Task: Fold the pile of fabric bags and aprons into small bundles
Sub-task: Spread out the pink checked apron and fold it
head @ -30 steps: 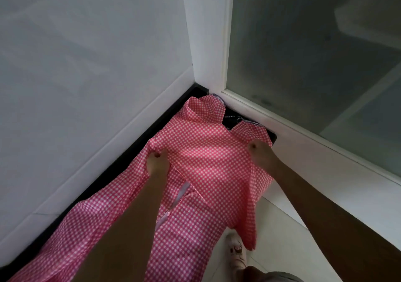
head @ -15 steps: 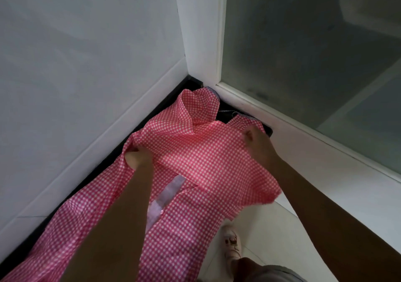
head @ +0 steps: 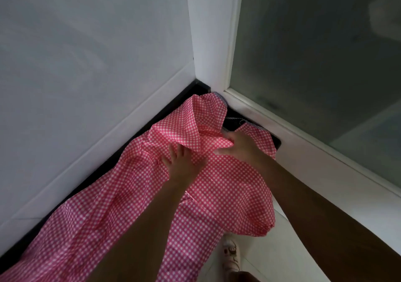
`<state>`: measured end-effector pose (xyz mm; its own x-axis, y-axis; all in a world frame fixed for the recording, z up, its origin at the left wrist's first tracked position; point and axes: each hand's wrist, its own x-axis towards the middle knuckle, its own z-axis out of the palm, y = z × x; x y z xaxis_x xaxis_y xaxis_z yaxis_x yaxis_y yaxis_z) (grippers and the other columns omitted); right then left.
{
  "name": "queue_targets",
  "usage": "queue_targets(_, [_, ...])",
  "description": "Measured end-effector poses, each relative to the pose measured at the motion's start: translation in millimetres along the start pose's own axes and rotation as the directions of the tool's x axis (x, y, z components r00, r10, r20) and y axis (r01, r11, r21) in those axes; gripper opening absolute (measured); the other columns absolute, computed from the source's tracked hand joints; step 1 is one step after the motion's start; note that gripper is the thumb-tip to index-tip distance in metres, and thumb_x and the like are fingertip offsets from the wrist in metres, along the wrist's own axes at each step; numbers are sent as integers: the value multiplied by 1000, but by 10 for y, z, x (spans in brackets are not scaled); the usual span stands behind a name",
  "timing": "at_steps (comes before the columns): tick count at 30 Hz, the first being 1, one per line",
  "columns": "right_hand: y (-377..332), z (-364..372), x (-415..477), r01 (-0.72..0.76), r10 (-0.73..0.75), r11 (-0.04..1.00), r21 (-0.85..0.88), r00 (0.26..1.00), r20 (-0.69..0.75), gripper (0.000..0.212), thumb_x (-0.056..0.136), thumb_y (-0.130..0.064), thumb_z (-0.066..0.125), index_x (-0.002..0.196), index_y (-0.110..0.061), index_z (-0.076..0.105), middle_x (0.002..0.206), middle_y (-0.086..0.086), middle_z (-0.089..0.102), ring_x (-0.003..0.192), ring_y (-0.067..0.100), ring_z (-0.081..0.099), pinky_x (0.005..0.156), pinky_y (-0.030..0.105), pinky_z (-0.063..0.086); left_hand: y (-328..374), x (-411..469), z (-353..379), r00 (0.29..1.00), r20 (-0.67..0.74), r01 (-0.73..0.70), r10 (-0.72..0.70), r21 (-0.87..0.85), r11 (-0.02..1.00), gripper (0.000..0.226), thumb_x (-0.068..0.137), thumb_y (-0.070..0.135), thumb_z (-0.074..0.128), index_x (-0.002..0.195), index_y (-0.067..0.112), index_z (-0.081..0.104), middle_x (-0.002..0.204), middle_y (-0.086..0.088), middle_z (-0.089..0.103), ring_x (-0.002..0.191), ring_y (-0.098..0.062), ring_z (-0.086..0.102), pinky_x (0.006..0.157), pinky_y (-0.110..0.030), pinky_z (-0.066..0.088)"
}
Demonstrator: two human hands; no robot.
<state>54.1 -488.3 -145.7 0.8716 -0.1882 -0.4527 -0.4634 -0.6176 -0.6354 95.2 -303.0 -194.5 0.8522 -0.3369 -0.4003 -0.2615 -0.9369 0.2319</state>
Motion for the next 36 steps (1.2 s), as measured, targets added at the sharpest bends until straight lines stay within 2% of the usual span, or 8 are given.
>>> queue_targets(5, [-447, 3, 399, 74, -73, 997, 29, 997, -23, 73, 64, -76, 59, 94, -10, 69, 98, 5, 70, 94, 25, 65, 95, 49, 47, 60, 26, -2, 1000, 13, 5, -5, 0, 1000, 91, 84, 75, 30, 153, 22, 0, 159, -11, -14, 141, -38, -24, 106, -66, -12])
queue_targets(9, [-756, 40, 707, 46, -18, 987, -154, 984, 176, 49, 90, -31, 61, 125, 3, 56, 97, 16, 59, 105, 23, 53, 101, 34, 40, 60, 51, 7, 1000, -5, -5, 5, -11, 1000, 98, 82, 76, 32, 153, 18, -2, 159, -14, -13, 142, -37, -23, 106, -67, -10])
queue_targets(11, [-880, -62, 846, 68, -61, 986, -152, 997, 49, 31, 96, -14, 49, 118, 6, 60, 93, 15, 61, 99, 25, 55, 83, 19, 42, -2, 47, 34, 998, -68, -13, 8, -65, 998, 102, 80, 77, 35, 153, 18, -5, 158, -12, -18, 143, -32, -22, 107, -66, -10])
queue_targets(14, [-1076, -256, 1113, 56, -61, 996, -75, 996, -69, 29, 95, -8, 45, 113, 2, 65, 113, 17, 65, 106, 30, 60, 84, 25, 44, -144, 51, 54, 993, -115, 24, -32, -69, 997, 103, 75, 81, 37, 153, 25, -1, 157, -11, -23, 143, -29, -24, 105, -64, -13])
queue_targets(21, [-1187, -207, 1196, -169, 112, 981, 98, 896, 430, 68, 69, -71, 64, 97, -10, 52, 86, 7, 64, 61, 10, 63, 54, 20, 52, -78, 270, -59, 993, -7, 120, -120, -53, 991, 105, 68, 90, 35, 151, 36, 0, 155, -11, -29, 135, -39, -35, 98, -72, -21])
queue_targets(30, [-1209, -50, 1322, 98, -94, 973, -209, 995, 32, 34, 88, -19, 65, 112, 4, 61, 115, 19, 64, 107, 29, 61, 81, 28, 49, -145, 304, -81, 996, -62, 58, -61, -46, 997, 105, 67, 88, 35, 151, 37, -3, 157, -9, -25, 139, -37, -29, 100, -67, -18])
queue_targets(33, [-1242, -221, 1430, 166, -125, 976, 140, 956, -265, 19, 85, -9, 67, 100, -3, 58, 96, 9, 67, 88, 20, 64, 83, 29, 48, -255, 231, -82, 972, -232, 42, -23, 79, 996, 107, 67, 89, 25, 152, 31, -7, 158, -12, -20, 140, -30, -27, 108, -56, -21])
queue_targets(36, [-1246, -233, 1292, 351, -254, 891, 287, 910, -327, 46, 86, 0, 61, 129, -4, 44, 122, 9, 56, 107, 14, 54, 97, 23, 44, -325, 242, -173, 971, -233, 78, -50, 111, 991, 118, 60, 91, 29, 151, 30, -14, 153, -11, -30, 136, -34, -33, 102, -55, -28])
